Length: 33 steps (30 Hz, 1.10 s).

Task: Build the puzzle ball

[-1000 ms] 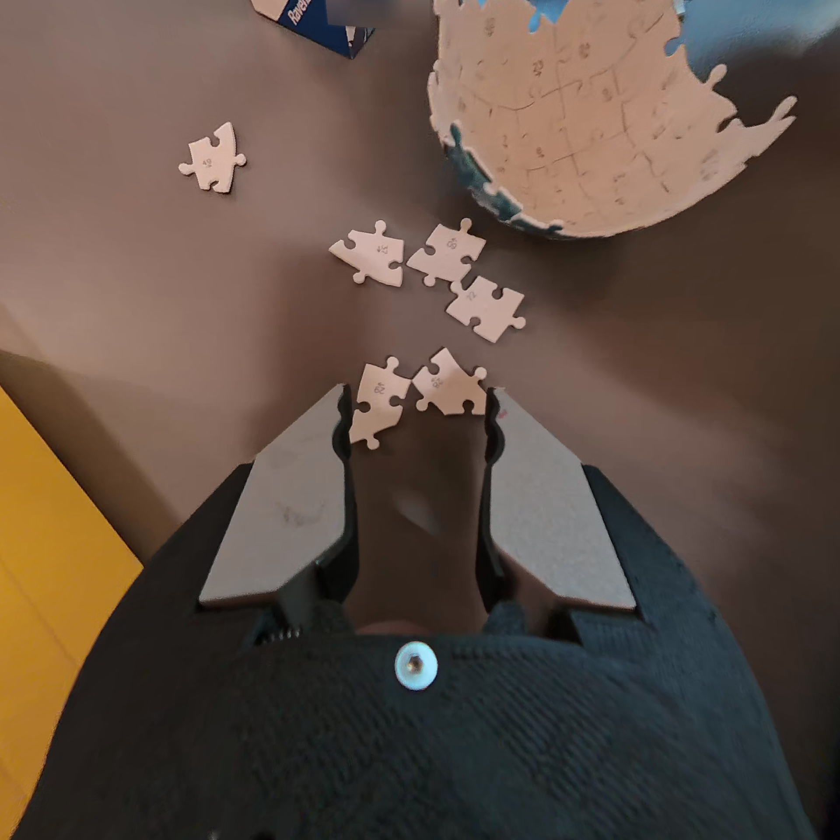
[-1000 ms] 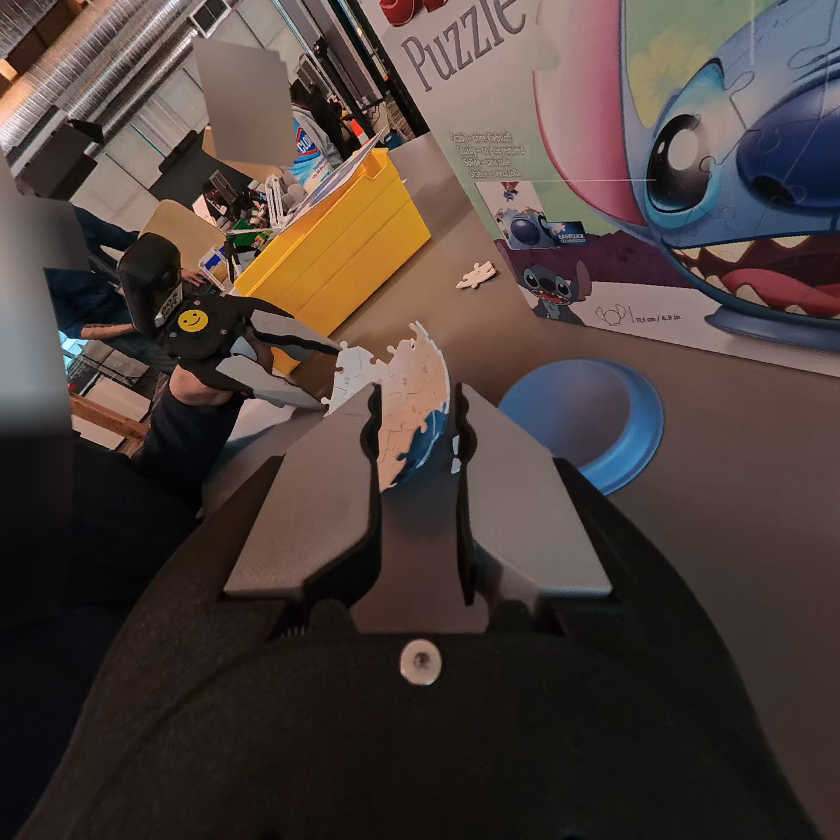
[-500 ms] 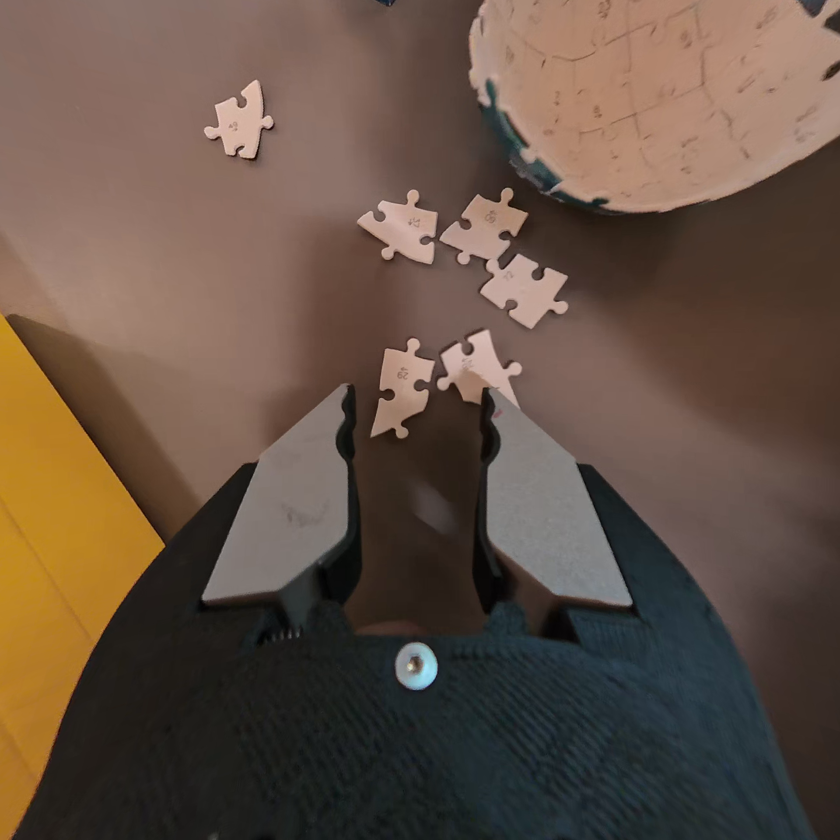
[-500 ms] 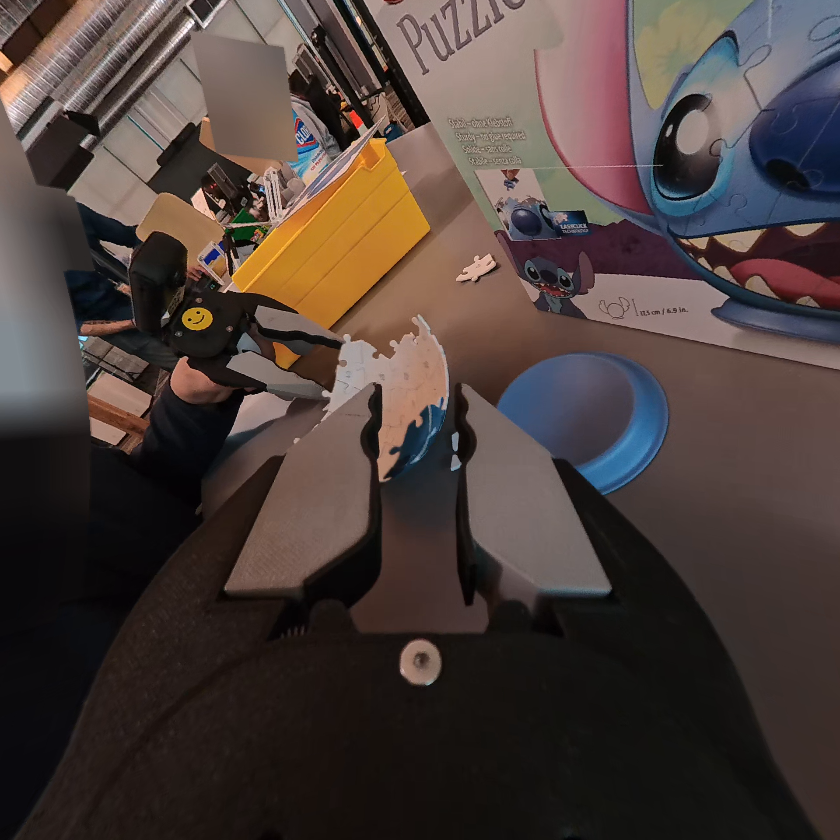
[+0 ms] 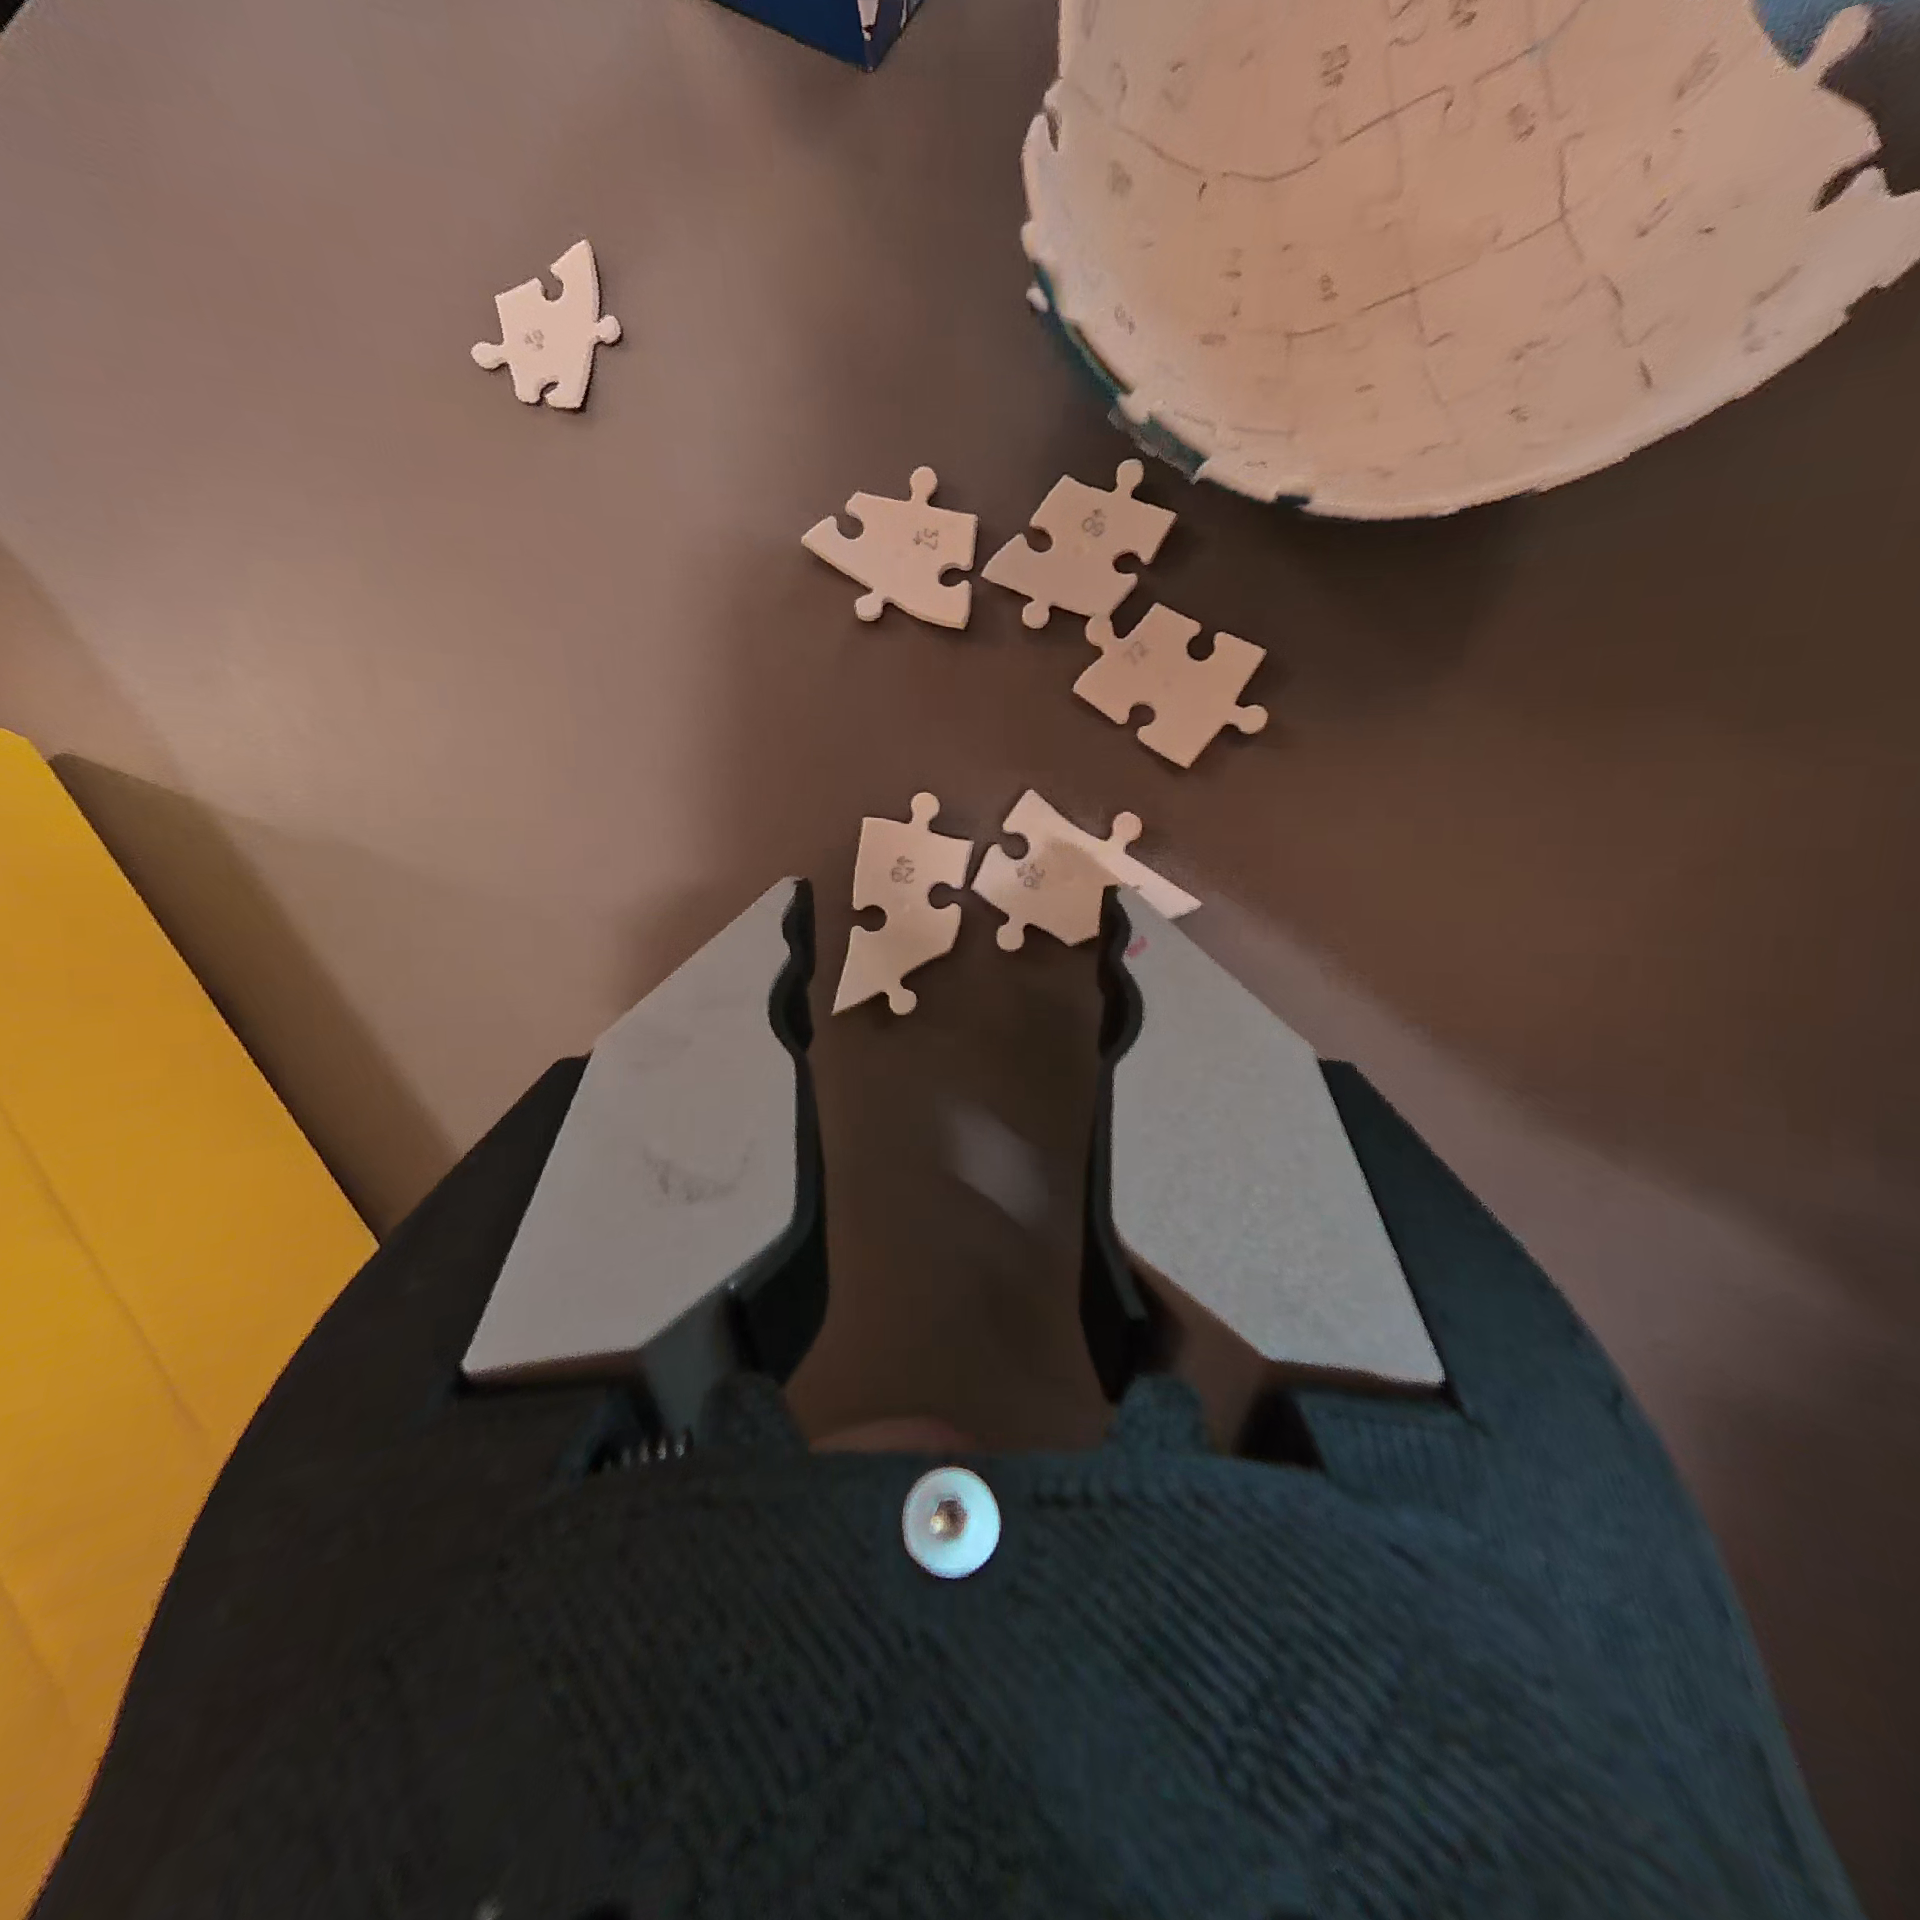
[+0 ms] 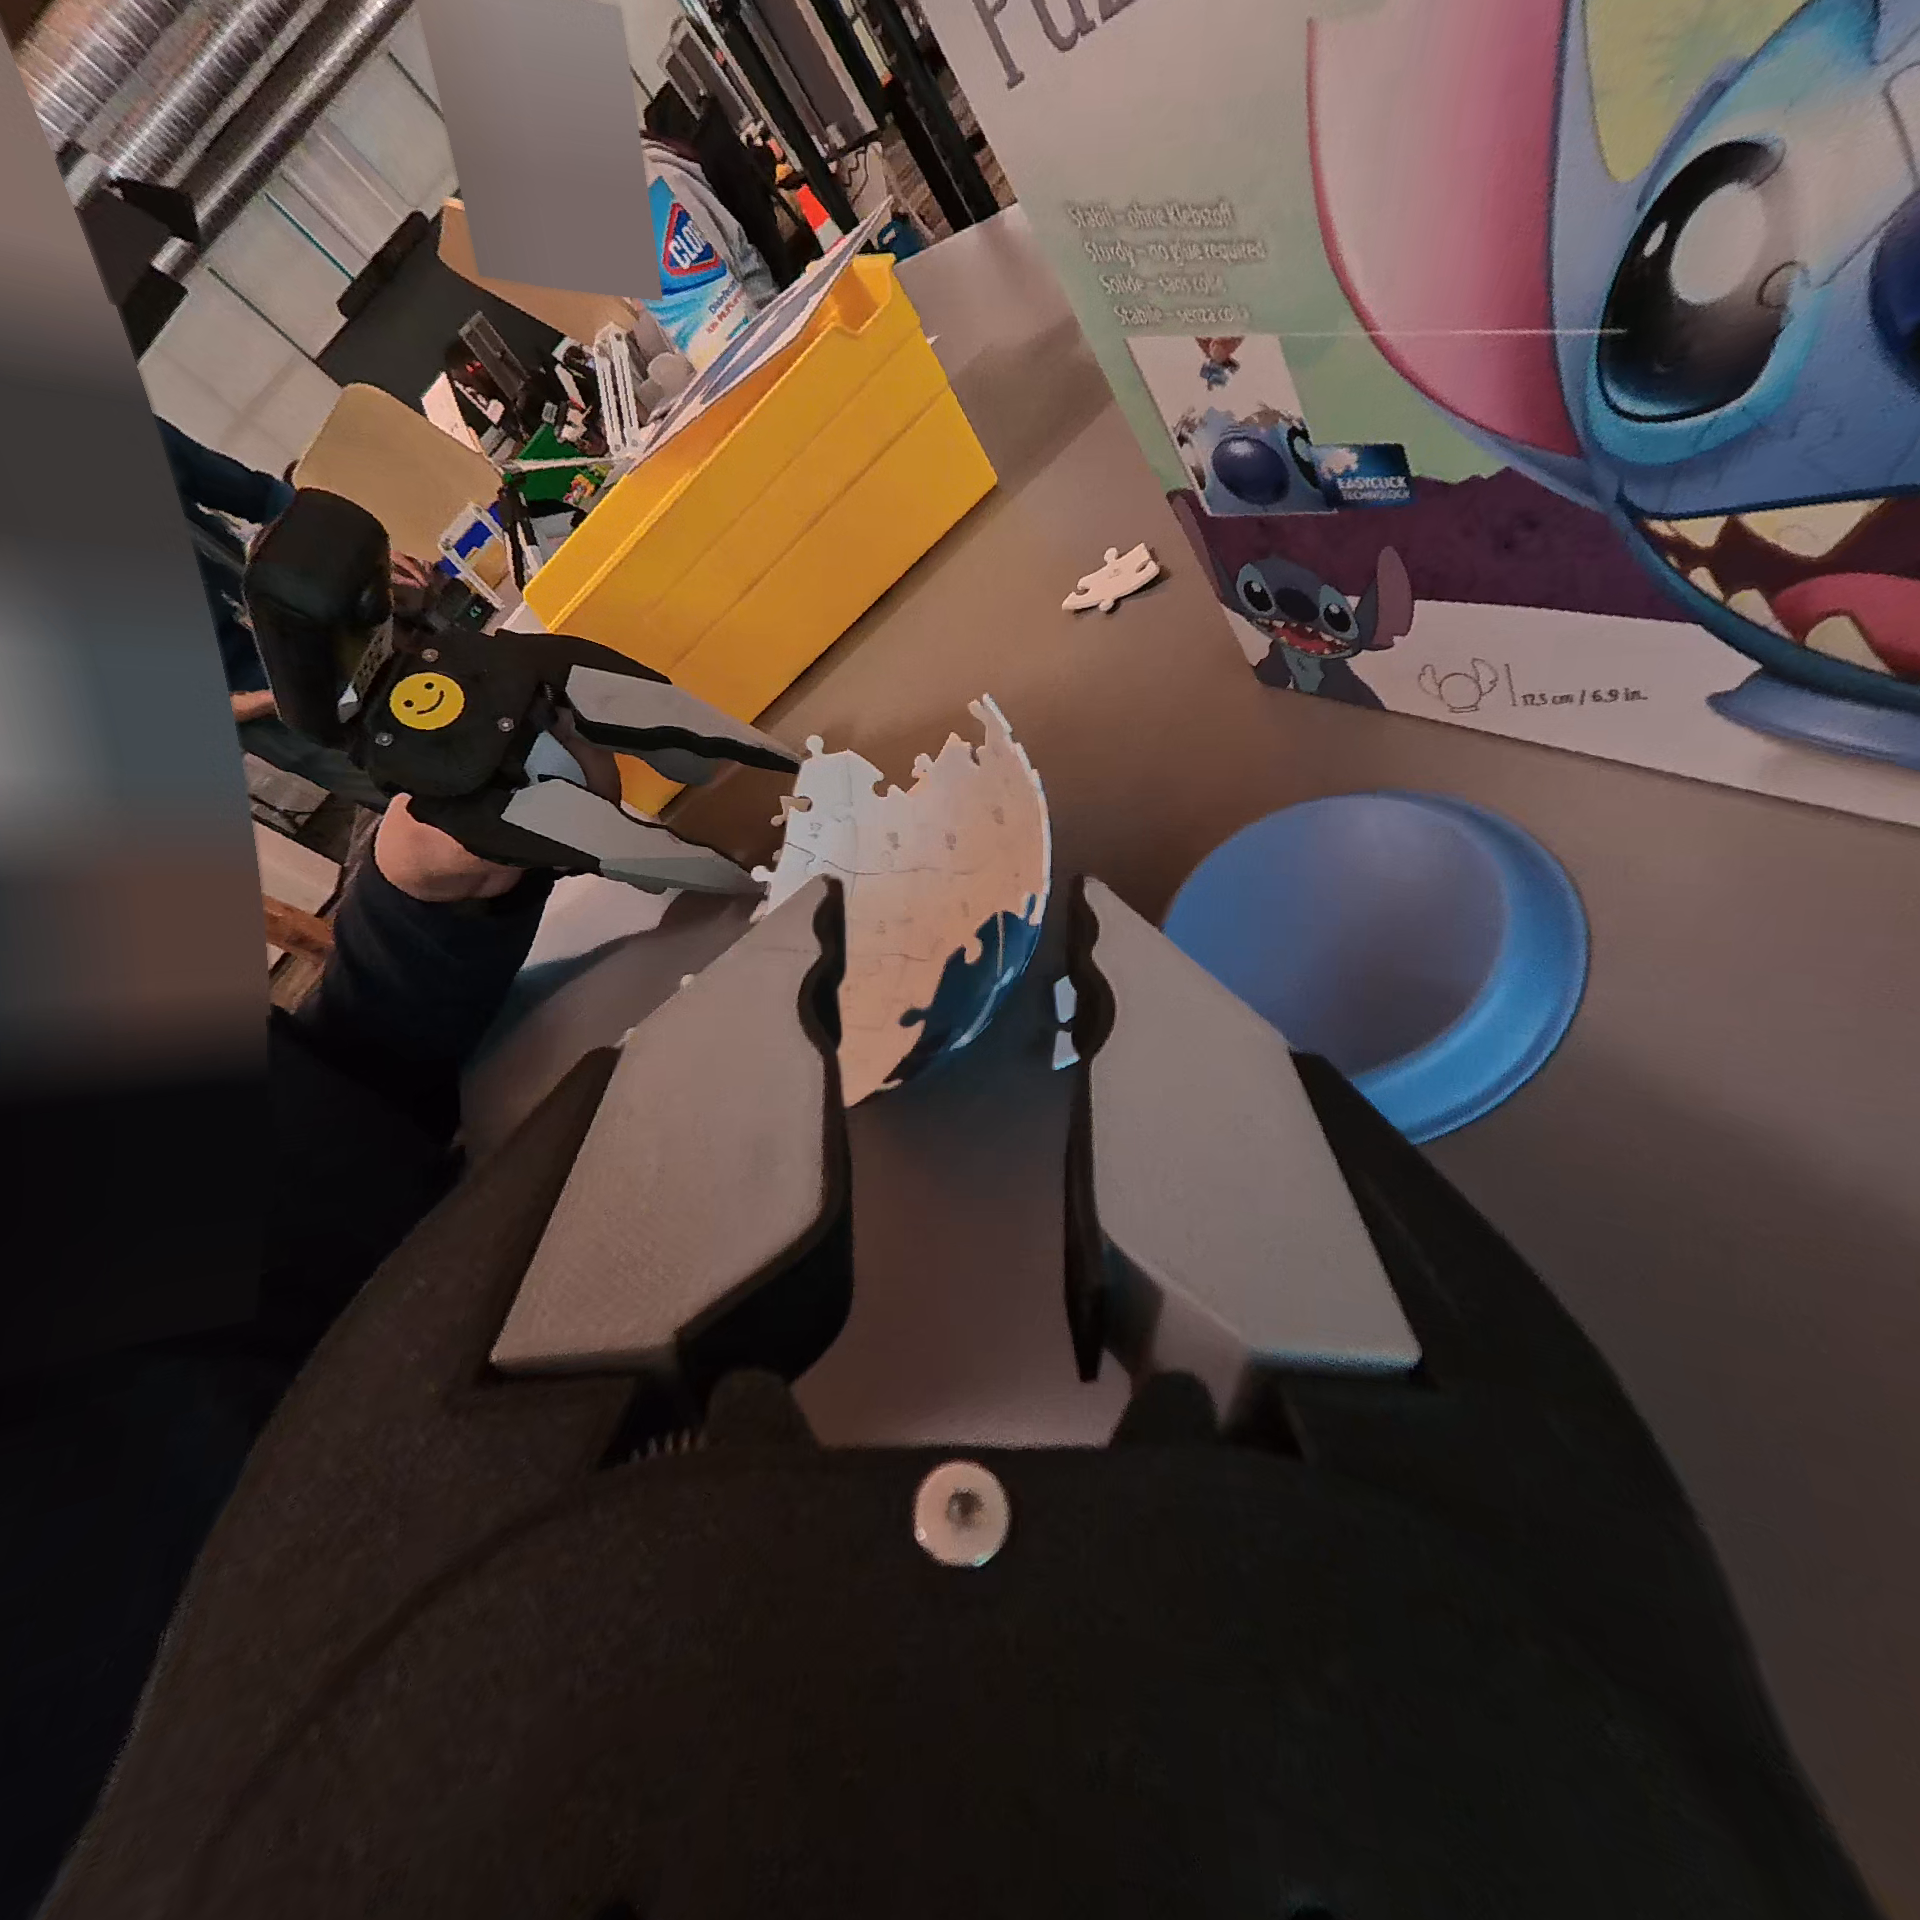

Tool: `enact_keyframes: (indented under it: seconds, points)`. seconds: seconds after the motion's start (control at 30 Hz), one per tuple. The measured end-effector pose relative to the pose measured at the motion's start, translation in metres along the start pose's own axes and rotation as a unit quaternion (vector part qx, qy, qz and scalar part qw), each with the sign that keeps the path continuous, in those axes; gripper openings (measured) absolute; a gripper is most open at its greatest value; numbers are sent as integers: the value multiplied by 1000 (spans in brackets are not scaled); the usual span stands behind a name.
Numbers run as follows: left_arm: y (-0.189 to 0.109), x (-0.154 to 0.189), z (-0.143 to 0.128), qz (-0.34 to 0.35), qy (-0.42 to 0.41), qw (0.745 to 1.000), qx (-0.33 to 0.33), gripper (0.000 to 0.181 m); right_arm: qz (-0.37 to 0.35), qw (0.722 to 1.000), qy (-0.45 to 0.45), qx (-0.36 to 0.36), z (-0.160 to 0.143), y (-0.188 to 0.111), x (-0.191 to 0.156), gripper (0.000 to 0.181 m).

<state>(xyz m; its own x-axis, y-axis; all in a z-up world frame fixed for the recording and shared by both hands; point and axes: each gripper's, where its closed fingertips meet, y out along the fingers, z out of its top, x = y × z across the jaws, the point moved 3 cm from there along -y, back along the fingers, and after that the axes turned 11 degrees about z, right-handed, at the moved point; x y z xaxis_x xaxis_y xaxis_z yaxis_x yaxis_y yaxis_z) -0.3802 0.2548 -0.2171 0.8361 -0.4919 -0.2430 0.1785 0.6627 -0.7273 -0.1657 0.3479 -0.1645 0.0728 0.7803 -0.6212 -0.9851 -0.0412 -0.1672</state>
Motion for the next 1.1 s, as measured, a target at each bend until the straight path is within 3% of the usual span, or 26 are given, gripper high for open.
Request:
enact_keyframes:
  seconds: [0.4, 0.6, 0.7, 0.8, 1.1]
  points:
    - [1, -4, -3, 1, -7, 1000, -7, 54, -40, 996, 31, -69, -21, 25, -1, 47]
    - [-16, -5, 5, -45, -39, 998, 28, 52, -55, 996, 23, -61, -19, 18, 3, 45]
    - [-12, -1, 0, -46, -25, 999, 12, 53, -46, 996, 31, -63, -21, 20, 3, 45]
    - [-4, 9, -8, -54, -2, 998, -16, 50, -46, 995, 35, -79, -25, 24, 5, 41]
    - [-1, 12, -7, -47, 15, 999, -11, 39, -42, 995, 42, -86, -28, 25, 5, 25]
